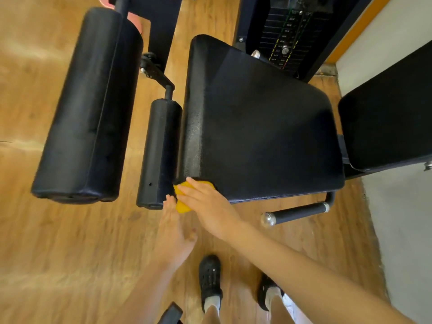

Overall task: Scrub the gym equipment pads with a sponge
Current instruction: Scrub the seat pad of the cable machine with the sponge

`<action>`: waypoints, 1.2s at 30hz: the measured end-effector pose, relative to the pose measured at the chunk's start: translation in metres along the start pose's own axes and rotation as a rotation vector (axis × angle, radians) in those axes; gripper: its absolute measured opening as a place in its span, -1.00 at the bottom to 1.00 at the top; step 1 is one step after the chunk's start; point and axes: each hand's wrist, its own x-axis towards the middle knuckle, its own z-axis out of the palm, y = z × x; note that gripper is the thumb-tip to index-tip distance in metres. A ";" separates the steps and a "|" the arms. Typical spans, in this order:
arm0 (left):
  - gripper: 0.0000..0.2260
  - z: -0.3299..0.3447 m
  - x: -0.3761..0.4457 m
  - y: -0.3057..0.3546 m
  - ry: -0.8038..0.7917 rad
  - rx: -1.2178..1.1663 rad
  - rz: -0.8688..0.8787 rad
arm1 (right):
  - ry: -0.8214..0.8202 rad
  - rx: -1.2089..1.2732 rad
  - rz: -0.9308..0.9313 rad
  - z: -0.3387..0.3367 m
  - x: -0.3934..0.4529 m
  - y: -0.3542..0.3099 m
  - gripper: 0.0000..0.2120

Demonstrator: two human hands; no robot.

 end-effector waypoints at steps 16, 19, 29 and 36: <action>-0.11 -0.013 -0.006 -0.005 -0.095 -0.228 -0.003 | -0.053 -0.219 0.025 -0.009 0.050 0.001 -0.75; -0.02 -0.015 -0.005 -0.008 -0.090 -0.259 -0.033 | -0.043 -0.139 -0.035 0.004 -0.002 -0.008 -0.56; -0.14 -0.026 0.004 -0.002 -0.145 -0.167 0.009 | -0.035 -0.313 -0.138 0.012 -0.030 0.019 -0.40; -0.14 -0.033 0.002 0.012 -0.053 -0.006 0.160 | 0.017 -0.427 -0.204 0.012 -0.037 0.042 -0.23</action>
